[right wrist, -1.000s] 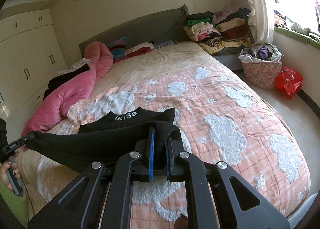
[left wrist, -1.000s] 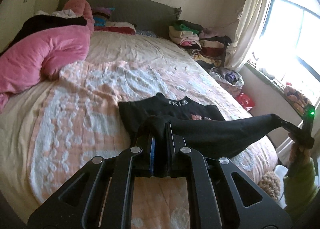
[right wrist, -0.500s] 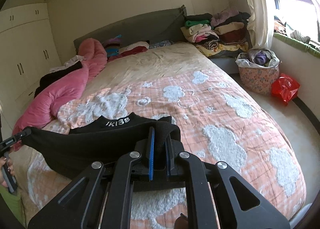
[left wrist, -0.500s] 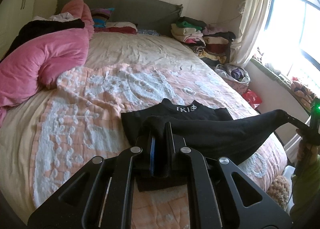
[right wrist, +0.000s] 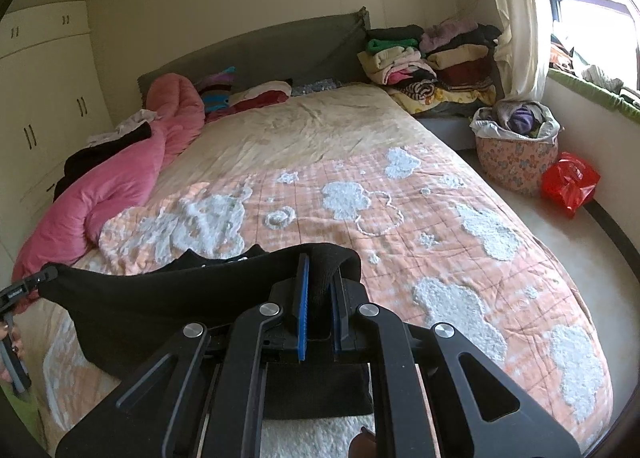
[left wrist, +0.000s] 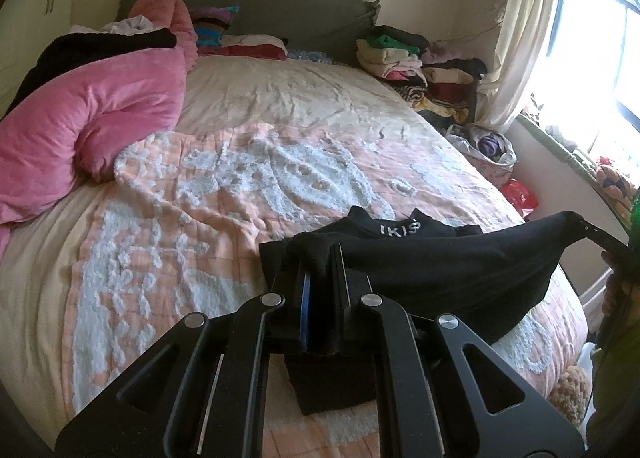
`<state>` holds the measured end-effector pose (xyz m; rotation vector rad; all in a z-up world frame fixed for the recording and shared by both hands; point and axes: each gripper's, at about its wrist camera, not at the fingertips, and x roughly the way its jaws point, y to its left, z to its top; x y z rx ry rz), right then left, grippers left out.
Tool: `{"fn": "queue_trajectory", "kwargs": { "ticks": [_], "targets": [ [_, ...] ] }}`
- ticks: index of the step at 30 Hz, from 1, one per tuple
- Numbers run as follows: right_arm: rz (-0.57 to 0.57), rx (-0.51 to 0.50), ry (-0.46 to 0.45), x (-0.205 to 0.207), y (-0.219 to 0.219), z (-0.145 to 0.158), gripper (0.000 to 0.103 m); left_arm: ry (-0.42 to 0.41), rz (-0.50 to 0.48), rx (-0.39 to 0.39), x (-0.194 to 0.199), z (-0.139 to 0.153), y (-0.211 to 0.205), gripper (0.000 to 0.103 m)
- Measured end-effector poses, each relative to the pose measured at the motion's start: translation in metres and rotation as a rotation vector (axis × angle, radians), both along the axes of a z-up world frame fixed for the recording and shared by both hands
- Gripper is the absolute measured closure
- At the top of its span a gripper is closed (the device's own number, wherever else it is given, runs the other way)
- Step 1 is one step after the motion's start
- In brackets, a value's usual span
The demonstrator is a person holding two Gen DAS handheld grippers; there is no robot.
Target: Fold small clothes
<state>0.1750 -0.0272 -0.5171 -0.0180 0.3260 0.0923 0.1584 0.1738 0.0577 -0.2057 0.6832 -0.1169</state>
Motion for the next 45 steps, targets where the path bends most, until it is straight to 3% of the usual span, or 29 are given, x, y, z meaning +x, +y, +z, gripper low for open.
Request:
{"fn": "queue_trajectory", "kwargs": {
  "ticks": [10,21,24,25,26,28,29,33,35,37,40,45],
  "targets": [
    [-0.021,0.047,0.081,0.048,-0.007,-0.01,0.095,0.039,0.018,-0.005,0.027,-0.018,0.006,0.1],
    [-0.066,-0.017,0.176,0.101,0.002,-0.043,0.094,0.11,0.02,0.025,0.051,-0.059,0.01,0.098],
    [-0.084,-0.018,0.183,0.106,0.002,-0.049,0.089,0.117,0.013,0.021,0.051,-0.063,0.008,0.096],
    [-0.088,-0.024,0.179,0.106,0.002,-0.05,0.086,0.12,0.011,0.025,0.051,-0.064,0.007,0.094],
    [-0.095,-0.032,0.173,0.106,0.002,-0.051,0.072,0.119,0.01,0.026,0.05,-0.064,0.006,0.09],
    [-0.095,-0.034,0.16,0.102,0.002,-0.051,0.056,0.104,0.029,0.033,0.046,-0.062,0.006,0.053],
    [-0.093,-0.035,0.15,0.099,0.002,-0.05,0.056,0.087,0.036,0.031,0.043,-0.059,0.006,0.05],
    [-0.059,-0.064,0.13,0.088,0.007,-0.05,0.056,0.048,0.025,0.015,0.035,-0.048,0.003,0.05],
    [-0.036,-0.084,0.138,0.084,0.011,-0.051,0.063,0.054,-0.006,0.017,0.033,-0.048,-0.005,0.05],
    [0.003,-0.109,0.158,0.079,0.019,-0.057,0.076,0.077,-0.062,0.034,0.032,-0.054,-0.021,0.062],
    [0.042,-0.157,0.199,0.075,0.029,-0.07,0.078,0.121,-0.141,0.055,0.034,-0.066,-0.043,0.088],
    [0.067,-0.24,0.262,0.074,0.045,-0.095,0.078,0.193,-0.186,0.124,0.04,-0.096,-0.066,0.09]
  ]
}}
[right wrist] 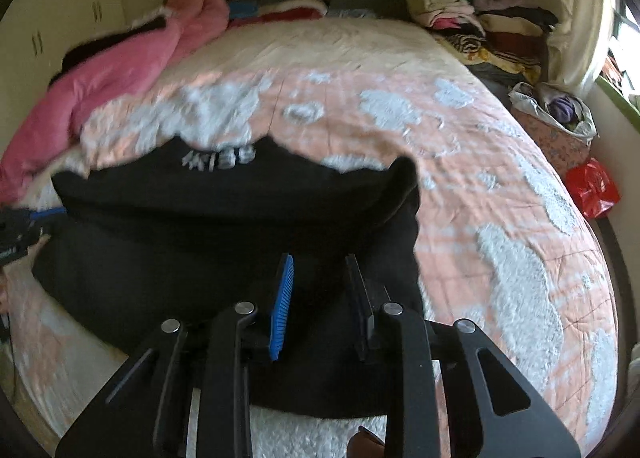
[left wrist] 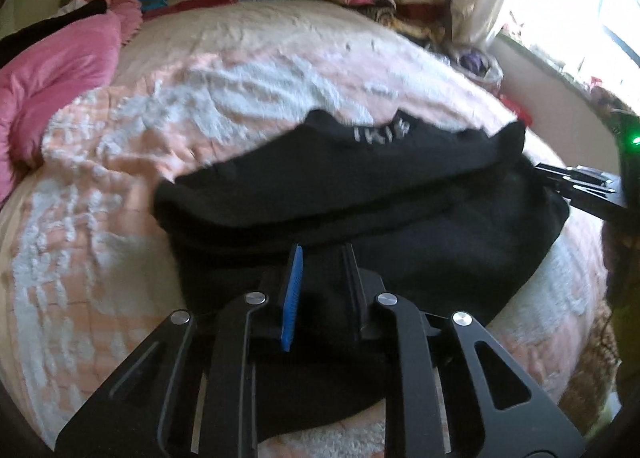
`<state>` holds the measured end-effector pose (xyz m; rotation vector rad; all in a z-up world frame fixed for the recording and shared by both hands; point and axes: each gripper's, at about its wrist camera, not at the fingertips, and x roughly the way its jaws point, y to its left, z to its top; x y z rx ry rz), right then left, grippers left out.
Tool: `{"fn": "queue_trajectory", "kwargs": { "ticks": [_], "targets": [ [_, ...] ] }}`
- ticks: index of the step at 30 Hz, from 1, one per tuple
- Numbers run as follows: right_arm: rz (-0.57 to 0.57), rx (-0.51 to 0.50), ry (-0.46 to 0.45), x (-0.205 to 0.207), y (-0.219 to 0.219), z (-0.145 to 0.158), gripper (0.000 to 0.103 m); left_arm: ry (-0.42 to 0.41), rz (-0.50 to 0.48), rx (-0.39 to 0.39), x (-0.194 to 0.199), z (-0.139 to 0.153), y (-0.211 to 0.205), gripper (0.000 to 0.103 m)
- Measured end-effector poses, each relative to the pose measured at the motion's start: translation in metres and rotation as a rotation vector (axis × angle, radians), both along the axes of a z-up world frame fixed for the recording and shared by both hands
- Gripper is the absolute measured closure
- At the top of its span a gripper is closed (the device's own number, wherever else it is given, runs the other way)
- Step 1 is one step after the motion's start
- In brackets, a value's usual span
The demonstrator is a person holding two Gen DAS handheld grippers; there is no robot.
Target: Fold small clothes
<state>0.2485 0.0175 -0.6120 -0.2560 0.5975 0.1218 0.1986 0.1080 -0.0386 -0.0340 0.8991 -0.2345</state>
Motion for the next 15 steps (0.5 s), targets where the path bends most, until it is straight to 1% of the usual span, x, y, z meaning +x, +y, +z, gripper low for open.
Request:
{"fn": "queue_trajectory", "kwargs": {
  "ticks": [4,7,11,15],
  "targets": [
    [-0.025,-0.066,0.034,0.013,0.006,-0.019,0.078,0.007,0.014,0.043,0.009,-0.013,-0.002,0.09],
    [-0.048,-0.08,0.042,0.029,0.008,-0.024,0.079,-0.013,0.029,0.078,0.019,-0.014,0.0,0.09],
    [-0.061,-0.093,0.037,0.053,0.014,-0.023,0.08,-0.012,0.05,0.083,0.032,-0.017,0.007,0.089],
    [-0.077,-0.101,0.021,0.077,0.018,-0.012,0.08,-0.011,0.082,0.079,0.045,-0.017,0.018,0.088]
  ]
}}
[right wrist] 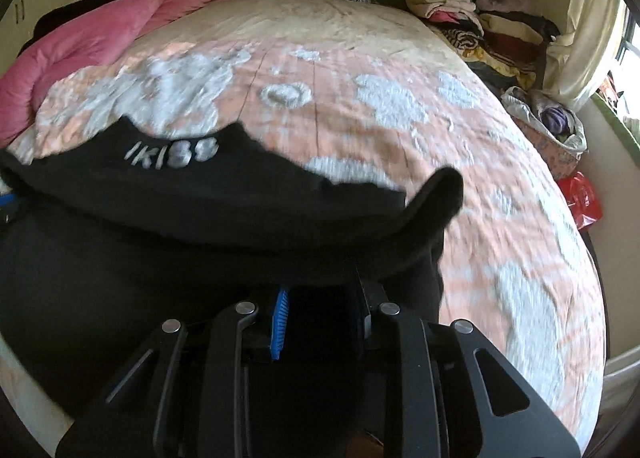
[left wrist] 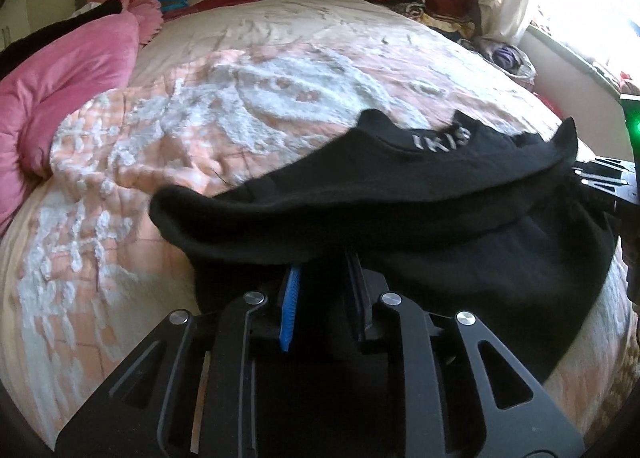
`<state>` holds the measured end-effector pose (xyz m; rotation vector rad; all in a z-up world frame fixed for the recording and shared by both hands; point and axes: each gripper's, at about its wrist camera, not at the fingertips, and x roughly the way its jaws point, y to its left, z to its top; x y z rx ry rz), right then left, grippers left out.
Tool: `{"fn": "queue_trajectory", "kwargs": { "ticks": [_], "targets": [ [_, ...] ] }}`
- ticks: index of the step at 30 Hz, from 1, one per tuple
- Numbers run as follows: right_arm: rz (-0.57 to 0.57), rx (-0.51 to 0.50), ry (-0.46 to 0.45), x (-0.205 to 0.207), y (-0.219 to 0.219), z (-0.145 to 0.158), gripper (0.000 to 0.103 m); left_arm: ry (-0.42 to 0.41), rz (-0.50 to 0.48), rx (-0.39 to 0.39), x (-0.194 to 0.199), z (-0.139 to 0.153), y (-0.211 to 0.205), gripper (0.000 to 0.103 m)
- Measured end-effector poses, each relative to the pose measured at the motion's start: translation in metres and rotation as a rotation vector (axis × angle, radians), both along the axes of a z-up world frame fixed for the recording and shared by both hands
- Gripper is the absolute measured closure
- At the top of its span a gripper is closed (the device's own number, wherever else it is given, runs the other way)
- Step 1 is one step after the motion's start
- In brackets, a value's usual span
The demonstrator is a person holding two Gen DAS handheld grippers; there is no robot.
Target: Fold small clothes
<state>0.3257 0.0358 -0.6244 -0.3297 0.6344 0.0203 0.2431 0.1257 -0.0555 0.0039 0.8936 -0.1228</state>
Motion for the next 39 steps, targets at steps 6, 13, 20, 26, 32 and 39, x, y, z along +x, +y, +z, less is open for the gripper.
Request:
{"fn": "queue_trajectory", "kwargs": {
  "ticks": [6,13,20,26,32,39],
  "targets": [
    [-0.046,0.083,-0.04,0.026,-0.013,0.028,0.08,-0.036,0.095,-0.047,0.016,0.014,0.029,0.085],
    [-0.114,0.145,-0.077,0.027,-0.048,0.044,0.078,-0.046,0.18,-0.152,0.018,0.022,0.065,0.069],
    [-0.107,0.122,-0.024,0.024,-0.058,0.026,0.056,0.001,0.172,-0.169,0.023,0.005,0.064,0.059],
    [-0.085,0.155,-0.019,0.027,-0.056,0.019,0.095,-0.021,0.142,-0.128,0.022,0.0,0.054,0.088],
    [-0.088,0.3,-0.07,0.019,-0.073,0.033,0.097,-0.089,0.132,-0.169,0.015,0.022,0.06,0.096],
    [-0.137,0.431,-0.108,0.018,-0.098,0.037,0.097,-0.103,0.154,-0.2,0.017,0.021,0.069,0.099]
  ]
}}
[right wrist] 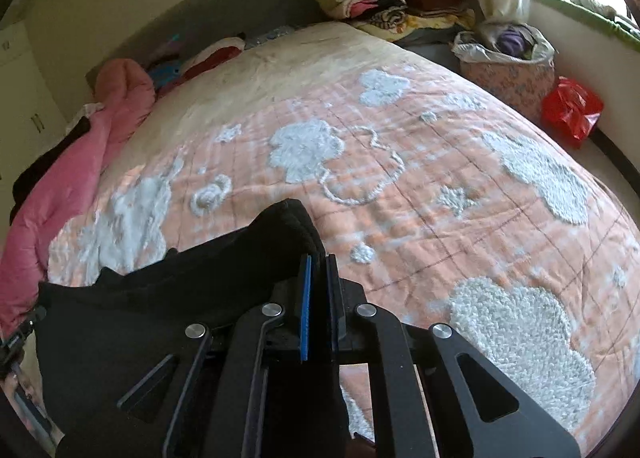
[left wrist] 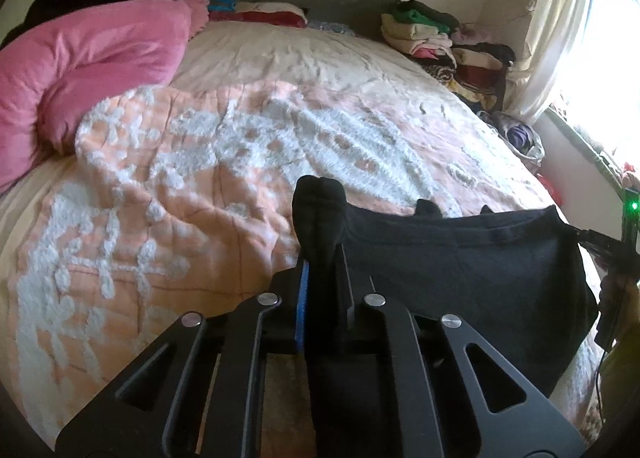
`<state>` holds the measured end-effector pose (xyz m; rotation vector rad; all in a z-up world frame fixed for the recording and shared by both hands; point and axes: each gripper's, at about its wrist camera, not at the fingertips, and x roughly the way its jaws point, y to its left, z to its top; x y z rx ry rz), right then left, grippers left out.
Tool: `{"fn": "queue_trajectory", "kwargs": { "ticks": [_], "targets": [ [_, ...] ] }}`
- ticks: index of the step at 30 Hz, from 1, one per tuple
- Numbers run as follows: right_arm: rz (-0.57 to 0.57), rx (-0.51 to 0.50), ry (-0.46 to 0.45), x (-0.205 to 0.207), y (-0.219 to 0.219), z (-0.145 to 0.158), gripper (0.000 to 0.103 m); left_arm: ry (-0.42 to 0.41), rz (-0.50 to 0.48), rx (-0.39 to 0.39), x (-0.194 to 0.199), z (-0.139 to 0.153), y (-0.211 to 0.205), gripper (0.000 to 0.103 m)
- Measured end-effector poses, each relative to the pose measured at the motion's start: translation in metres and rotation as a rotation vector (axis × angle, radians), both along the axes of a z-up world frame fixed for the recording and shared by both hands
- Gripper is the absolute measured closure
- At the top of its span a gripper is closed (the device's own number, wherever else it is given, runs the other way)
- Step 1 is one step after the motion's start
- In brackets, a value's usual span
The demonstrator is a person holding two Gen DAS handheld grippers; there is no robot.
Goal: Fold small clothes
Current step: 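Open both tools to release the hem and withdraw them from the folded shirt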
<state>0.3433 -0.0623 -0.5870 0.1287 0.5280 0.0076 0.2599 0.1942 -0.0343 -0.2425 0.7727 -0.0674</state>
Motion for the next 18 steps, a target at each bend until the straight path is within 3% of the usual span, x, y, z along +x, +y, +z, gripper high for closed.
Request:
{"fn": "queue_trajectory", "kwargs": {
  "ticks": [8,12,15,18],
  "targets": [
    [-0.012,-0.039,0.036,0.001,0.005,-0.015,0.096,0.063,-0.008,0.015,0.001,-0.017,-0.006,0.096],
    [-0.001,-0.053,0.055,-0.007,0.005,-0.019,0.085,0.072,-0.026,0.008,-0.005,-0.016,-0.009,0.079],
    [0.017,-0.039,0.074,-0.019,0.0,-0.023,0.072,0.077,-0.039,-0.01,-0.012,-0.014,-0.013,0.067],
    [0.043,-0.015,0.094,-0.034,-0.005,-0.027,0.067,0.083,-0.051,-0.038,-0.024,-0.011,-0.015,0.055]
  ]
}}
